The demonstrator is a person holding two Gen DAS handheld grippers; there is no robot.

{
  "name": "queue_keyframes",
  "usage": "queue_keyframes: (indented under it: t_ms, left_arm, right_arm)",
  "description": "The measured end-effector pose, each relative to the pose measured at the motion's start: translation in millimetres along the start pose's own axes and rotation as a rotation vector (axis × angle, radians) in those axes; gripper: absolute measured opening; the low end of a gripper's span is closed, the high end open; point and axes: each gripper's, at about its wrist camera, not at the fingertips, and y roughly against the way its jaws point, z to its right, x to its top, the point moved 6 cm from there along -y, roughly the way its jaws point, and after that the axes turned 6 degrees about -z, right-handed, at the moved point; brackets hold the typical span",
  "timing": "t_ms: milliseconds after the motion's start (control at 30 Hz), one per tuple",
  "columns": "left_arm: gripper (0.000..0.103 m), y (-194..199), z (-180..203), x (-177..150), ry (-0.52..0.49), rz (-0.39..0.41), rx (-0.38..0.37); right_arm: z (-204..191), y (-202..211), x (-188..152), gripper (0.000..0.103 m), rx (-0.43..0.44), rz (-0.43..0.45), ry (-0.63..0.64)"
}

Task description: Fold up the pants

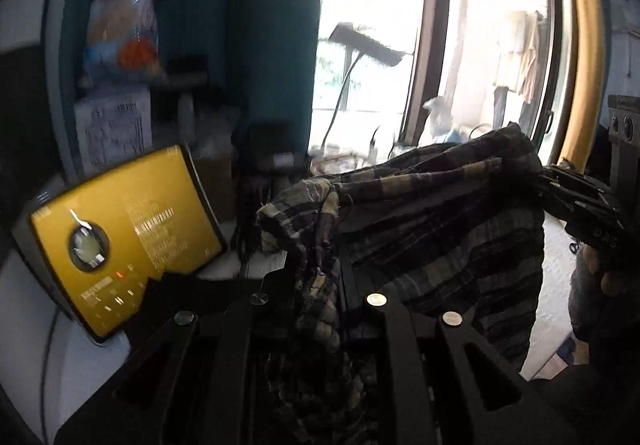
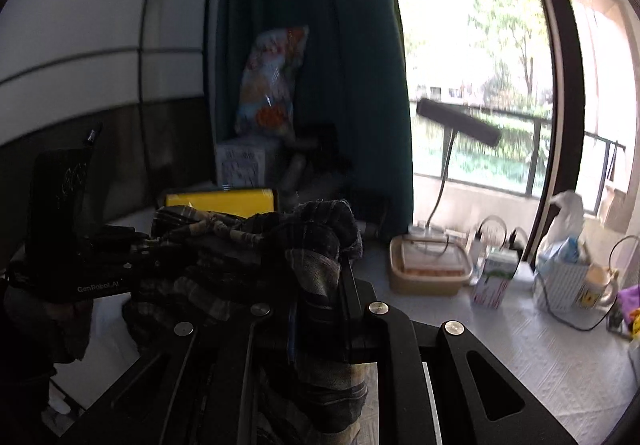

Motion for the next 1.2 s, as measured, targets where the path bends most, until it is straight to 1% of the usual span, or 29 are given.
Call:
queue_keyframes:
  t_ms: [167,367,533,667,767,800,833,867,900,933,967,1033,1200]
  left_arm:
    - [0.014,-56.7,-25.4,-4.5,0.04,-0.085,-0.023]
    - [0.014,-119.8,-41.0,-9.6,0.057,-0.187,-0.059]
    - [0.016,-152.3,-46.8,-14.9,0.066,-0.245,-0.065]
    - [0.025,-165.9,-55.6,-20.4,0.076,-0.277,-0.034]
    - [0.042,-170.9,-66.7,-25.3,0.107,-0.289,-0.016]
    - [0.044,-170.7,-71.3,-26.5,0.125,-0.289,-0.013]
    - [0.046,-169.0,-73.5,-27.5,0.133,-0.287,-0.007]
    - [0.046,-167.0,-74.7,-28.2,0.135,-0.286,0.0]
    - [0.046,-164.3,-74.5,-28.1,0.135,-0.282,0.008]
    - [0.047,-161.0,-74.7,-28.2,0.134,-0.276,0.013]
    - [0.052,-157.5,-74.6,-28.3,0.134,-0.269,0.025]
    - [0.055,-147.6,-75.5,-27.4,0.144,-0.251,0.054]
    - [0.056,-119.8,-75.4,-27.0,0.16,-0.208,0.088]
  right_arm:
    - [19.0,-61.3,-10.3,0.015,-0.009,-0.095,-0.009]
    - [51.7,-127.8,-32.0,0.015,-0.029,-0.212,-0.049]
    - [83.4,-174.4,-58.8,0.016,-0.017,-0.313,-0.12]
    - [93.1,-194.3,-71.2,0.016,-0.001,-0.356,-0.146]
    - [99.5,-209.1,-81.7,0.016,0.004,-0.4,-0.163]
    - [101.8,-213.8,-85.1,0.016,0.009,-0.416,-0.177]
    - [103.9,-217.7,-88.2,0.024,0.002,-0.43,-0.183]
    - [105.9,-219.2,-91.1,0.035,-0.017,-0.442,-0.185]
    - [109.3,-220.8,-93.3,0.041,-0.032,-0.45,-0.192]
    - [112.4,-221.0,-94.5,0.054,-0.041,-0.453,-0.2]
    - [115.5,-220.4,-95.0,0.06,-0.048,-0.453,-0.208]
    - [119.2,-217.6,-95.6,0.06,-0.052,-0.451,-0.212]
    - [127.9,-203.1,-96.2,0.06,-0.101,-0.433,-0.219]
